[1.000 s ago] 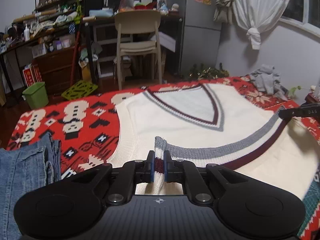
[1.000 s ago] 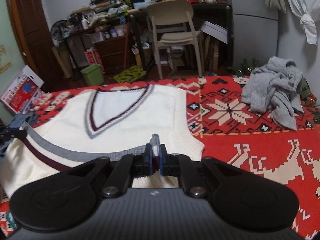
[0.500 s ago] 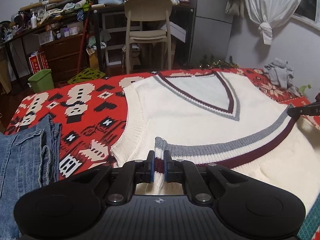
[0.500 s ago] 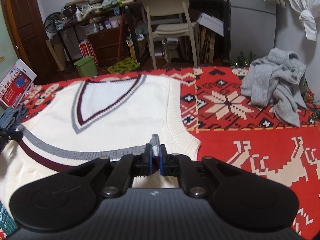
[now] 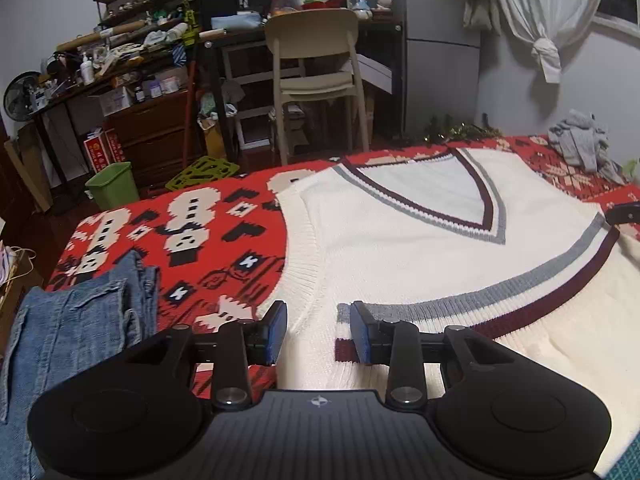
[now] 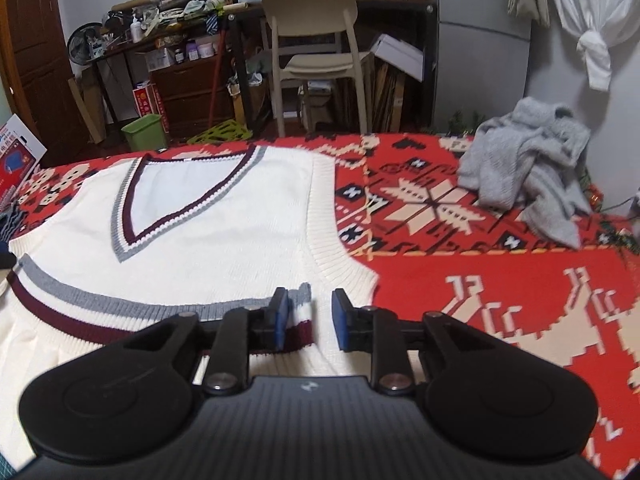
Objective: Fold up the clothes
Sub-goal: 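Open both tools and pull them back from the folded sweater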
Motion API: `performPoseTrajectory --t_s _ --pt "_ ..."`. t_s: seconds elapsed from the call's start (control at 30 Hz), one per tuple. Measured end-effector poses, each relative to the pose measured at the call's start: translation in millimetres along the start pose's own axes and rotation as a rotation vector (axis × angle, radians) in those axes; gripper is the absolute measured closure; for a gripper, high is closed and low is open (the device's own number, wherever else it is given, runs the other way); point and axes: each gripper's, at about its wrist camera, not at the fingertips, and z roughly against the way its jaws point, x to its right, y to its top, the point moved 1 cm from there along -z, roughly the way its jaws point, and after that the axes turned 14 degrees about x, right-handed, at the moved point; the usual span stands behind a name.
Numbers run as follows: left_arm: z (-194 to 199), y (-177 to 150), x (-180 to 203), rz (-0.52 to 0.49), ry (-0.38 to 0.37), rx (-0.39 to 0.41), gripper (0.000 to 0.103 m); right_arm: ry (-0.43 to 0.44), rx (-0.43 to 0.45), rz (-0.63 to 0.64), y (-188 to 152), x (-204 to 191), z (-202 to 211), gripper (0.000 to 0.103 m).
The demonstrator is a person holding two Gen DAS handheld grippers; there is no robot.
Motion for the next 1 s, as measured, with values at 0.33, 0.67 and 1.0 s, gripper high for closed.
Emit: performPoseTrajectory --t_s 0.33,0.67,1.0 --pt "63 0 46 0.07 -0.011 0.051 0.061 0.066 0.053 0.032 -1 -35 70 0.068" --pt "77 -36 133 0.052 -0.213 -0.005 0.095 0.215 -0.012 0.05 -52 -111 106 0.098" --pt "95 -62 131 0.016 -0.21 -0.049 0.095 0.213 -0.041 0.102 -88 -121 128 0.098"
